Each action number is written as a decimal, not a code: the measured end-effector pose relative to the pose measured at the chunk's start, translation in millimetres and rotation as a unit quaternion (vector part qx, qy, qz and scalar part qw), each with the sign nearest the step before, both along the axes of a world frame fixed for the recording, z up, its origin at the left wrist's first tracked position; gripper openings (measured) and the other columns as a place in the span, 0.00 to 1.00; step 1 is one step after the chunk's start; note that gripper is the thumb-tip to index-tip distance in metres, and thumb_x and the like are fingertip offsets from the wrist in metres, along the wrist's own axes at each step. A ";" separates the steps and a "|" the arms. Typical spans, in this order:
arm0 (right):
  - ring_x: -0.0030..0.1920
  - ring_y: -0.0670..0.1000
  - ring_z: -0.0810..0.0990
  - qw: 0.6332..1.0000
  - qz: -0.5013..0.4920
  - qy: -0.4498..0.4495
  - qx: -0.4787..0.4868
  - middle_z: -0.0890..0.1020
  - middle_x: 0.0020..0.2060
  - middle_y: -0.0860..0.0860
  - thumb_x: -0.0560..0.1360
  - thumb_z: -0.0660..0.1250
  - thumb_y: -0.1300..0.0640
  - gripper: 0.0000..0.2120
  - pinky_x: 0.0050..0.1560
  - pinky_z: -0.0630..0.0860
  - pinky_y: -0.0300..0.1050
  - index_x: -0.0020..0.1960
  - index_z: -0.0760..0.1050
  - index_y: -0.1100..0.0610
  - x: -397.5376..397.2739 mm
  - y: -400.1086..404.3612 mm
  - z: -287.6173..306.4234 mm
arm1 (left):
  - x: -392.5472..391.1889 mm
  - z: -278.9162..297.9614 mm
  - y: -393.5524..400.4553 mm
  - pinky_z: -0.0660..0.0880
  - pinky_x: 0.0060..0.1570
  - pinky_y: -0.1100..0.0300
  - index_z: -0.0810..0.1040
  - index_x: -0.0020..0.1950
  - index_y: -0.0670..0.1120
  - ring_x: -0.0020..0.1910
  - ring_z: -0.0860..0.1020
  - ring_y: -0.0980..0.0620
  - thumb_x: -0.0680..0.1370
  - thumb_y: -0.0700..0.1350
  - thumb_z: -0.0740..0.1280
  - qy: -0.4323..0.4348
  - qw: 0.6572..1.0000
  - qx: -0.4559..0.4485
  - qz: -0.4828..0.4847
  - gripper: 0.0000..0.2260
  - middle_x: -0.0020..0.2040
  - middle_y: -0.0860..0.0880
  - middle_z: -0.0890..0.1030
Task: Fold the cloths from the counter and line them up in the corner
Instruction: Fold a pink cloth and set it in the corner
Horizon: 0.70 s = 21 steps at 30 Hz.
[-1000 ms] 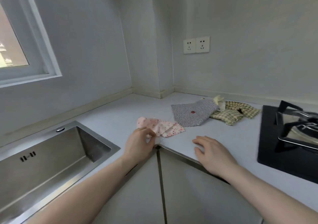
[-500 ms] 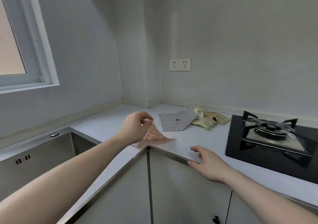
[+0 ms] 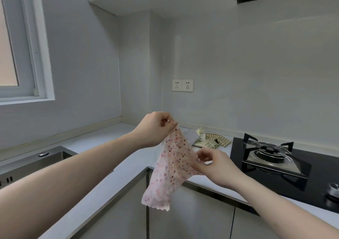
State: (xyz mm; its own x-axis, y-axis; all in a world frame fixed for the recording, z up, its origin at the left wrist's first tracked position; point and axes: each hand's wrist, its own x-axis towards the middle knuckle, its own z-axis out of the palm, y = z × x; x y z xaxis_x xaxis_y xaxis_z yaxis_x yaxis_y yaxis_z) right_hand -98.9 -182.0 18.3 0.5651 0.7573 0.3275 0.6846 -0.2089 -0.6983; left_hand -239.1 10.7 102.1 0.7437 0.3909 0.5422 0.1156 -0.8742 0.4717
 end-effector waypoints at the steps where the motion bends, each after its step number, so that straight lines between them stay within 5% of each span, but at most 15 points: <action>1: 0.42 0.38 0.81 1.000 -0.011 -0.008 -0.001 0.85 0.40 0.40 0.75 0.75 0.47 0.04 0.40 0.73 0.29 0.45 0.83 0.46 3.2 -1.9 0.7 | 1.7 -0.4 -0.7 0.73 0.39 0.58 0.81 0.44 0.51 0.35 0.74 0.53 0.83 0.53 0.66 -0.002 1.000 0.002 -0.002 0.11 0.39 0.48 0.81; 8: 0.41 0.42 0.81 0.988 -0.132 -0.073 -0.015 0.84 0.38 0.41 0.77 0.73 0.49 0.05 0.38 0.72 0.36 0.42 0.83 0.48 48.6 -16.9 29.4 | 30.8 -2.5 14.5 0.76 0.42 0.56 0.79 0.45 0.55 0.41 0.77 0.51 0.82 0.49 0.67 0.029 0.998 0.039 0.039 0.06 0.38 0.55 0.79; 13: 0.44 0.47 0.82 0.969 -0.208 -0.133 0.033 0.85 0.40 0.43 0.78 0.72 0.51 0.04 0.44 0.75 0.43 0.45 0.84 0.49 82.5 -29.0 64.0 | 57.1 16.6 6.0 0.78 0.45 0.56 0.81 0.48 0.54 0.44 0.79 0.54 0.82 0.49 0.67 -0.058 0.997 0.013 0.050 0.04 0.41 0.58 0.80; 21: 0.43 0.42 0.81 0.963 -0.201 -0.175 0.025 0.83 0.39 0.39 0.79 0.71 0.51 0.05 0.44 0.76 0.43 0.44 0.79 0.47 97.3 -72.4 46.2 | 64.2 -9.5 -14.7 0.73 0.44 0.57 0.77 0.50 0.54 0.43 0.77 0.59 0.84 0.53 0.65 -0.045 0.998 0.048 -0.015 0.05 0.47 0.59 0.80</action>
